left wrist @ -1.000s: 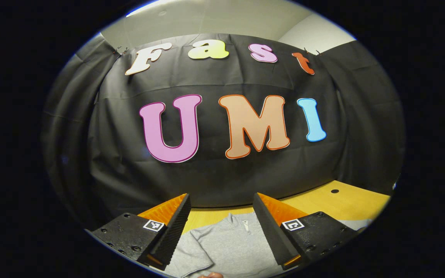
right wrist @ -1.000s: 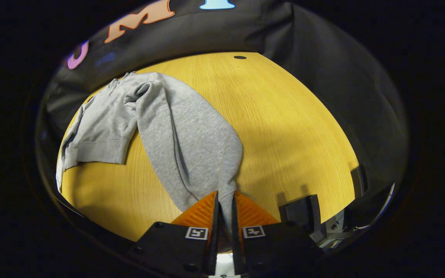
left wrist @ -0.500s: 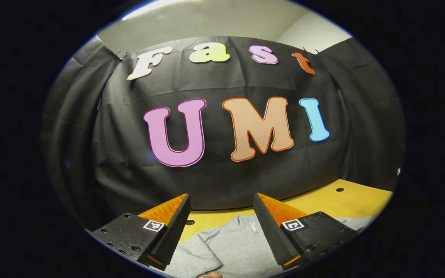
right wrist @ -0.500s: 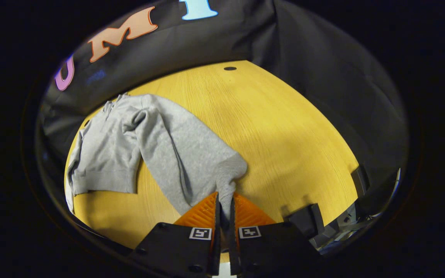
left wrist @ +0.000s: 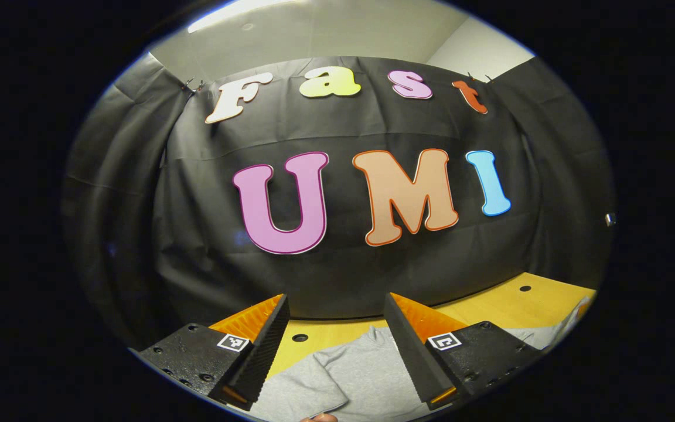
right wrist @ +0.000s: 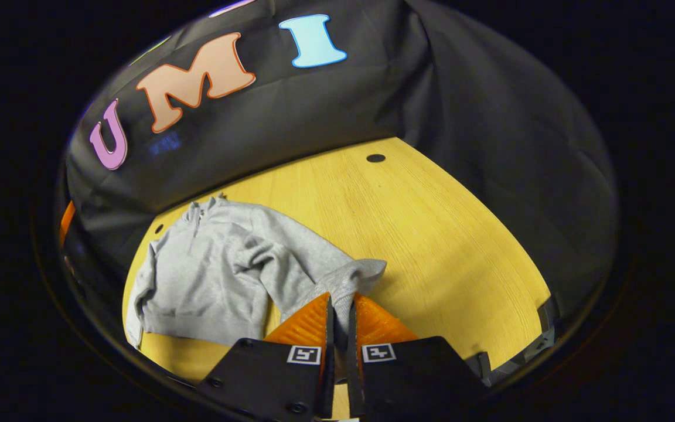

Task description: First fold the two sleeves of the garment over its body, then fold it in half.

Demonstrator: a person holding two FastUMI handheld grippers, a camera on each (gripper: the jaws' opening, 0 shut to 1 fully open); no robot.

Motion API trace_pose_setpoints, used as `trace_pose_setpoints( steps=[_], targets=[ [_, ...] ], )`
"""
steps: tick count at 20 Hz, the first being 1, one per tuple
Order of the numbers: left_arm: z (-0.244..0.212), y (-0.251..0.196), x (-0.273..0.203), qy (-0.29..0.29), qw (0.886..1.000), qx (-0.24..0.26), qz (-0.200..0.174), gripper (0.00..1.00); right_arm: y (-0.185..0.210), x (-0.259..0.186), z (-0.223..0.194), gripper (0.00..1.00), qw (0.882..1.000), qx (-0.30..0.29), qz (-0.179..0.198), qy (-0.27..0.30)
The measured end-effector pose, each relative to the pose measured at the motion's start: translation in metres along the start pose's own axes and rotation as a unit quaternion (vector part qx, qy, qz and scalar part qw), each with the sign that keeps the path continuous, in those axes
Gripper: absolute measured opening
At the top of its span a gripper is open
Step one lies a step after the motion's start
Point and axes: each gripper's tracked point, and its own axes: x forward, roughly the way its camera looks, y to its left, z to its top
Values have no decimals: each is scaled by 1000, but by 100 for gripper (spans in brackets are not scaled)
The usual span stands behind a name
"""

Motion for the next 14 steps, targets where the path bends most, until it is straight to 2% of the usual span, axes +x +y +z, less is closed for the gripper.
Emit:
trace_pose_setpoints(
  steps=[8, 14],
  targets=[
    [-6, 43, -11, 4, 999, 4, 45, 94, 80, 11, 55, 11, 997, -1, 67, -39],
    [-12, 81, -19, 10, 996, 7, 83, 94, 148, 21, 68, 11, 992, -28, 114, -45]
  ],
)
